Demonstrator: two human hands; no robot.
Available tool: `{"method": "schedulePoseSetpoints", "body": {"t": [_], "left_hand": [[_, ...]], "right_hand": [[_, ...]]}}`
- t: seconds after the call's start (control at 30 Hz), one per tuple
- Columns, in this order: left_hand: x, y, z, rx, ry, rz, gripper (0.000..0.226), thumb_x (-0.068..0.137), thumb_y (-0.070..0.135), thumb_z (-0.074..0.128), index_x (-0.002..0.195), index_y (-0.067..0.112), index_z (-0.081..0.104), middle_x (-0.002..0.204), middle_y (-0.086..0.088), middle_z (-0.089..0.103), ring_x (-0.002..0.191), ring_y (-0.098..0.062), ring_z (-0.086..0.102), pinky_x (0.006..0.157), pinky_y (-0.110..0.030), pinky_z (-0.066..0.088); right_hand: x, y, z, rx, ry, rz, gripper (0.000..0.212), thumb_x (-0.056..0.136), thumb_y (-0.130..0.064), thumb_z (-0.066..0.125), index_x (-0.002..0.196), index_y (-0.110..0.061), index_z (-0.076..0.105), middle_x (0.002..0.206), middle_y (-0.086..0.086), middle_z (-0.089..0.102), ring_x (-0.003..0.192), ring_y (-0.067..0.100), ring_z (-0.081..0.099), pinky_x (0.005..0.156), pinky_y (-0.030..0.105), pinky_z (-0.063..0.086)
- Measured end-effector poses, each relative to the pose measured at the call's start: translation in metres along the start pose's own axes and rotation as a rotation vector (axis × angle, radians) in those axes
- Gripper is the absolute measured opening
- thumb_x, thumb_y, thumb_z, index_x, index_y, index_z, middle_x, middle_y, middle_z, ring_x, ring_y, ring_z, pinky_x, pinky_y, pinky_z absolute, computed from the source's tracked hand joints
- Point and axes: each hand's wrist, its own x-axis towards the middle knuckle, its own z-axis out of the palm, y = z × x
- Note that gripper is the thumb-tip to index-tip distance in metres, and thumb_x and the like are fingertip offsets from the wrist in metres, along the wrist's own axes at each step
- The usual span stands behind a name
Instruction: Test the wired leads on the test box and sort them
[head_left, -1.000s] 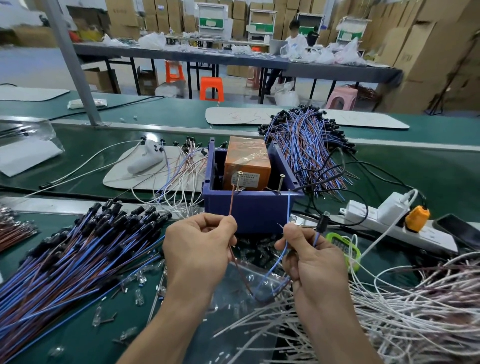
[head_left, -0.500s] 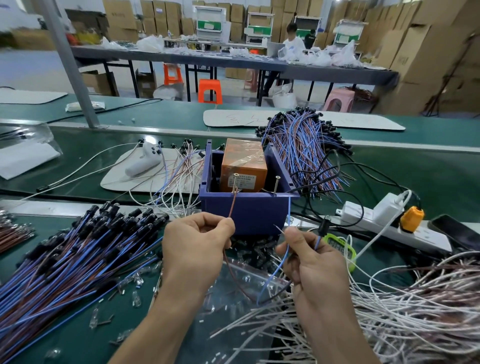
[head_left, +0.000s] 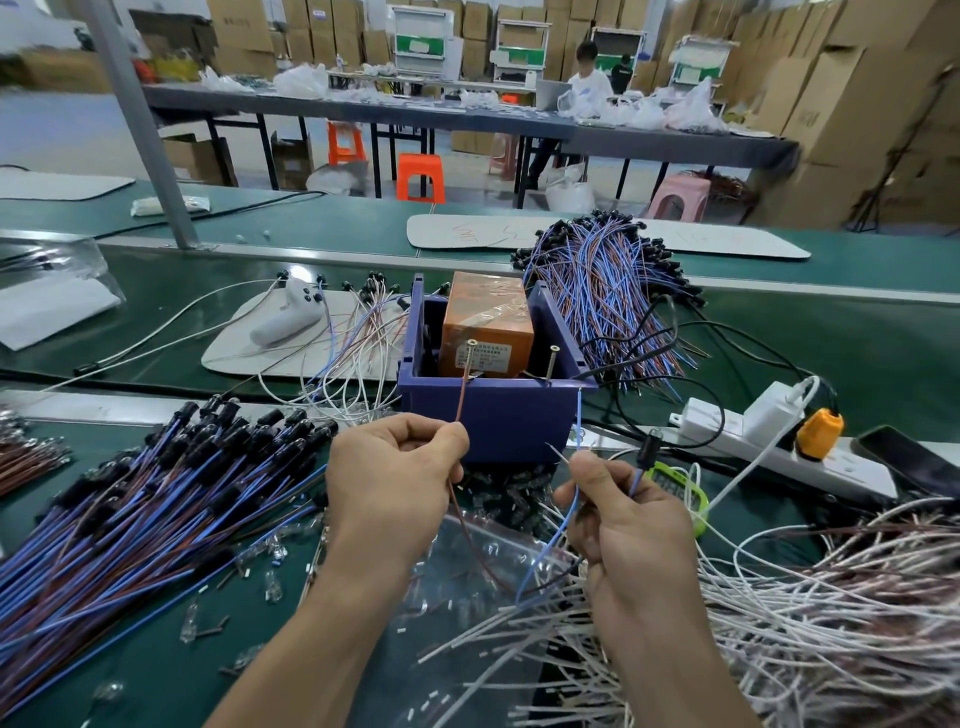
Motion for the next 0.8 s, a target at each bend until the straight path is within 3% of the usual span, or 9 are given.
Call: {"method": "schedulePoseSetpoints", "body": {"t": [0.17,0.4,0.53,0.8], "left_hand": [[0.001,0.000,0.001,-0.002,-0.012,0.008,0.026,0.085,0.011,0.078,0.065,0.028,0.077,0.051,-0.004,0.066,0.036,-0.012,0.046,0.039,-0.024,0.039],[0.002,0.000,-0.001,-0.016,-0.014,0.007,0.027,0.084,0.009,0.078,0.064,0.027,0.077,0.050,-0.004,0.065,0.035,-0.010,0.045,0.038,-0.020,0.038],[0.003,0.000,-0.002,-0.023,-0.022,0.003,0.027,0.084,0.008,0.078,0.064,0.026,0.078,0.050,-0.005,0.064,0.036,-0.011,0.045,0.038,-0.021,0.038],[0.002,0.001,-0.002,-0.018,-0.037,0.003,0.028,0.085,0.008,0.078,0.064,0.028,0.078,0.049,-0.003,0.064,0.037,-0.011,0.047,0.038,-0.021,0.039]], "right_hand": [[0.001,0.000,-0.001,-0.005,0.012,0.002,0.013,0.088,-0.010,0.073,0.078,-0.006,0.066,0.059,0.010,0.066,0.039,0.004,0.047,0.038,0.016,0.037],[0.013,-0.002,0.004,-0.047,0.060,-0.027,0.021,0.089,-0.012,0.076,0.069,-0.009,0.068,0.057,0.012,0.066,0.038,0.012,0.032,0.036,0.019,0.030],[0.017,-0.003,0.010,-0.039,0.074,-0.012,0.025,0.088,-0.010,0.078,0.066,-0.010,0.067,0.054,0.011,0.064,0.038,0.012,0.033,0.035,0.020,0.029],[0.020,-0.007,0.020,-0.106,0.003,-0.023,0.018,0.087,-0.009,0.078,0.072,-0.006,0.069,0.052,0.007,0.061,0.038,0.011,0.033,0.037,0.020,0.030]]}}
